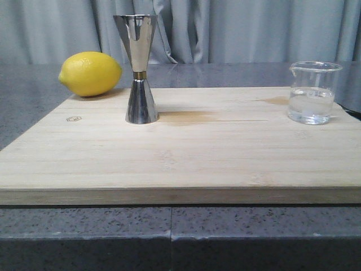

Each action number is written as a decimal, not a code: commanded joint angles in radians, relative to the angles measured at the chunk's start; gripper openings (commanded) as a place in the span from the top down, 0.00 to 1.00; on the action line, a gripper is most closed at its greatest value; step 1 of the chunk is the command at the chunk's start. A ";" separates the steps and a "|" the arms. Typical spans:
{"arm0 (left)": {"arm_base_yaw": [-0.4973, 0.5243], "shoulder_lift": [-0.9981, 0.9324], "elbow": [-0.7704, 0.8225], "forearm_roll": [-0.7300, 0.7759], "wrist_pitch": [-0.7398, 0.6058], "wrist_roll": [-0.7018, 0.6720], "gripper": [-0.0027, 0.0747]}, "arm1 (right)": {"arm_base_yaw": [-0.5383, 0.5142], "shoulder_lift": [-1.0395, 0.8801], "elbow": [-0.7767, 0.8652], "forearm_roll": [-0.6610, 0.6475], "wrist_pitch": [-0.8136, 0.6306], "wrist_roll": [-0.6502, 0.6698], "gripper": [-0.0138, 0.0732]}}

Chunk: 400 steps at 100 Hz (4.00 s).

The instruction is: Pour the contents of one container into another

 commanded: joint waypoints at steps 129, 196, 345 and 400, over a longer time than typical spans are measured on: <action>0.002 0.026 -0.037 0.016 -0.095 -0.002 0.23 | -0.007 0.021 -0.036 -0.008 -0.088 -0.010 0.27; 0.002 0.146 -0.164 -0.089 0.163 0.037 0.22 | -0.007 0.066 -0.080 0.014 0.054 -0.010 0.14; 0.002 1.109 -0.319 -1.398 0.844 1.764 0.22 | -0.007 0.217 -0.168 0.014 0.177 -0.010 0.12; -0.143 1.224 -0.319 -1.603 0.861 2.009 0.22 | -0.007 0.217 -0.168 0.012 0.183 -0.010 0.12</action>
